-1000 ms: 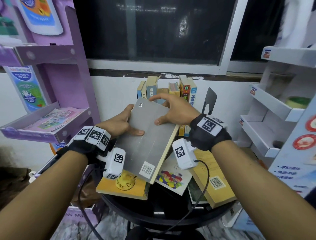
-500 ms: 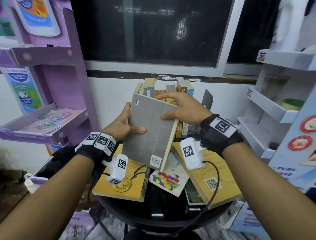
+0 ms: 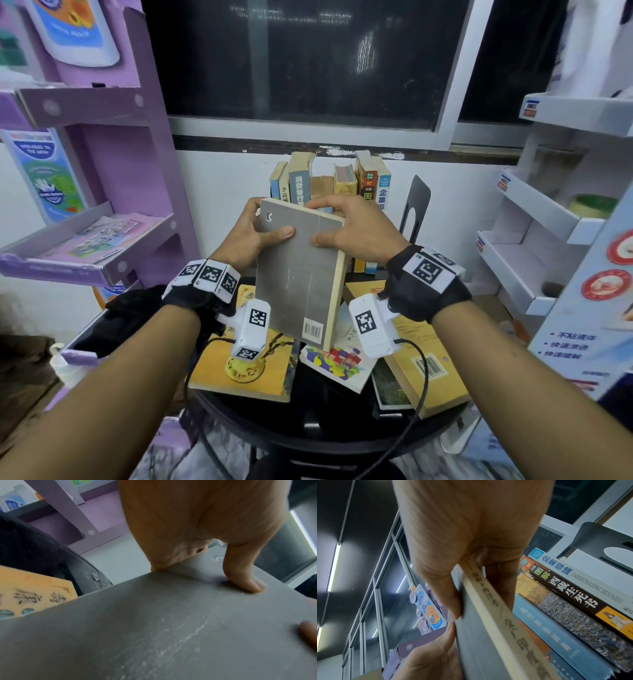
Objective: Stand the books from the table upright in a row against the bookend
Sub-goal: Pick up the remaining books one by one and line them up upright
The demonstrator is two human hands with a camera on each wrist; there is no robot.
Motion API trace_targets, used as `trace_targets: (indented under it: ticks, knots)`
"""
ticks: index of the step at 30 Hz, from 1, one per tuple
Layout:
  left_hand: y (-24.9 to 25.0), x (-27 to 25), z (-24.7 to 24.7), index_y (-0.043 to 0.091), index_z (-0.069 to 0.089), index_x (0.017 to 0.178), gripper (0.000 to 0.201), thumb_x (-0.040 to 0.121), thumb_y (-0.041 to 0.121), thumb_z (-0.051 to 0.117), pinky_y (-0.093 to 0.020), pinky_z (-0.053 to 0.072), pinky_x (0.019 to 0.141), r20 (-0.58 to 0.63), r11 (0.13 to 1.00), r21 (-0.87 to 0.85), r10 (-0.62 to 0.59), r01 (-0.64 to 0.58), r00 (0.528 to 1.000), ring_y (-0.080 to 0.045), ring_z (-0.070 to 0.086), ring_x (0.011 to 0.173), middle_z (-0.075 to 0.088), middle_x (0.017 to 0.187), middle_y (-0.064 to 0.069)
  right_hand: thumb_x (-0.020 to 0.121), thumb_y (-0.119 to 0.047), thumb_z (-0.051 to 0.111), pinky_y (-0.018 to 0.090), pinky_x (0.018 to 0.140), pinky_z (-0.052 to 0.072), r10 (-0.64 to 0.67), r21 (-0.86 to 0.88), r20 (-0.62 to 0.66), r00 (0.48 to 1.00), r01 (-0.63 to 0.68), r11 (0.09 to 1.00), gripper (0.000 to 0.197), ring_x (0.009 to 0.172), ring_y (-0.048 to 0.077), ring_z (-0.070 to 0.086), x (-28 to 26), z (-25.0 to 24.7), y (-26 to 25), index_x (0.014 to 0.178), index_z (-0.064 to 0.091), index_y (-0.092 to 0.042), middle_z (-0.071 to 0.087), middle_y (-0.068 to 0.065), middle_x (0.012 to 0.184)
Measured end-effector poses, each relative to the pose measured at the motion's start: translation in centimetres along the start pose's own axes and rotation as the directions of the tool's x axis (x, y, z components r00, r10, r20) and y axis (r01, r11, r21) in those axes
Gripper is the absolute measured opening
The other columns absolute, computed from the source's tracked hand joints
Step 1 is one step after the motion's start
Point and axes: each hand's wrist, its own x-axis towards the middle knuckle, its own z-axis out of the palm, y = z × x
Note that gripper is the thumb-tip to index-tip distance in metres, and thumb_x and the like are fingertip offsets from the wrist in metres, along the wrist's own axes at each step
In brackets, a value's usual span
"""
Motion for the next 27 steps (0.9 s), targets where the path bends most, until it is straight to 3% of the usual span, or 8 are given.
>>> trace_targets:
  ticks: [3, 5, 7, 11, 14, 19, 24, 27]
  knots:
    - [-0.2, 0.0, 0.0, 0.025, 0.043, 0.122, 0.066, 0.068, 0.025, 0.081, -0.048, 0.055, 0.084, 0.002, 1.000, -0.020, 0.006, -0.006, 1.000, -0.033, 0.065, 0.106, 0.064, 0.121, -0.011, 0.074, -0.024, 0.080, 0.035, 0.085, 0.056, 0.011, 0.047, 0.054, 0.998, -0.014, 0.999, 0.060, 0.106, 0.014, 0.057, -0.3, 0.0, 0.0, 0.128, 0.056, -0.034, 0.055, -0.004, 0.133]
    - [-0.1, 0.0, 0.0, 0.026, 0.043, 0.119, 0.067, 0.065, 0.025, 0.082, -0.047, 0.055, 0.084, 0.007, 0.999, -0.031, 0.010, -0.010, 1.000, -0.033, 0.064, 0.106, 0.064, 0.120, -0.012, 0.073, -0.025, 0.081, 0.035, 0.086, 0.056, 0.010, 0.045, 0.087, 0.996, -0.014, 0.999, 0.066, 0.109, 0.013, 0.054, -0.6, -0.1, 0.0, 0.132, 0.052, -0.035, 0.051, -0.004, 0.136]
    - [0.1, 0.0, 0.1, 0.027, 0.044, 0.117, 0.070, 0.060, 0.029, 0.084, -0.048, 0.055, 0.087, 0.025, 0.999, -0.032, 0.007, -0.007, 1.000, -0.033, 0.064, 0.108, 0.063, 0.121, -0.013, 0.074, -0.025, 0.082, 0.028, 0.085, 0.054, -0.001, 0.026, 0.092, 0.996, -0.001, 1.000, 0.071, 0.109, 0.011, 0.051, -0.7, 0.0, 0.0, 0.136, 0.049, -0.034, 0.049, -0.003, 0.138]
    - [0.4, 0.2, 0.5, 0.021, 0.043, 0.122, 0.078, 0.057, 0.030, 0.084, -0.046, 0.056, 0.085, 0.020, 1.000, -0.012, 0.008, -0.008, 1.000, -0.031, 0.065, 0.105, 0.064, 0.120, -0.013, 0.079, -0.020, 0.078, 0.010, 0.068, 0.046, -0.010, 0.011, 0.060, 0.998, 0.010, 1.000, 0.068, 0.104, 0.007, 0.051, -0.6, 0.2, 0.1, 0.138, 0.047, -0.031, 0.051, -0.003, 0.135]
    - [0.9, 0.6, 0.8, 0.016, 0.042, 0.125, 0.074, 0.065, 0.019, 0.085, -0.039, 0.057, 0.079, 0.001, 1.000, 0.011, 0.014, -0.014, 1.000, -0.029, 0.066, 0.103, 0.063, 0.120, -0.014, 0.080, -0.016, 0.076, 0.005, 0.069, 0.043, -0.009, 0.030, 0.029, 1.000, 0.008, 1.000, 0.065, 0.105, 0.007, 0.054, -0.5, 0.1, 0.2, 0.138, 0.050, -0.027, 0.054, -0.003, 0.134]
    - [2.5, 1.7, 2.1, 0.010, 0.045, 0.129, 0.052, 0.082, 0.006, 0.069, -0.019, 0.054, 0.070, 0.017, 0.995, 0.086, 0.056, -0.057, 0.998, -0.019, 0.064, 0.098, 0.063, 0.117, -0.011, 0.080, -0.015, 0.076, 0.003, 0.066, 0.042, -0.010, 0.030, -0.046, 0.999, 0.011, 0.999, 0.061, 0.102, 0.006, 0.052, -0.5, -1.6, 0.0, 0.136, 0.053, -0.025, 0.057, -0.005, 0.128]
    - [4.1, 3.3, 3.6, 0.015, 0.050, 0.129, 0.054, 0.080, 0.017, 0.073, -0.020, 0.051, 0.082, 0.130, 0.982, 0.157, 0.083, -0.103, 0.988, -0.011, 0.061, 0.105, 0.064, 0.117, -0.001, 0.079, -0.014, 0.076, -0.004, 0.057, 0.038, -0.015, -0.026, -0.096, 0.995, 0.012, 1.000, 0.057, 0.090, 0.000, 0.053, -0.9, -4.4, -0.1, 0.132, 0.057, -0.025, 0.059, -0.010, 0.115]
    - [4.6, 4.5, 4.7, 0.028, 0.050, 0.132, 0.062, 0.075, 0.034, 0.072, -0.032, 0.046, 0.096, 0.143, 0.964, 0.237, 0.087, -0.120, 0.986, -0.014, 0.056, 0.115, 0.060, 0.125, 0.000, 0.078, -0.016, 0.076, -0.002, 0.059, 0.037, 0.024, -0.074, -0.127, 0.992, -0.034, 0.997, 0.056, 0.097, 0.004, 0.052, -1.3, -6.5, 0.4, 0.130, 0.058, -0.027, 0.057, -0.012, 0.114]
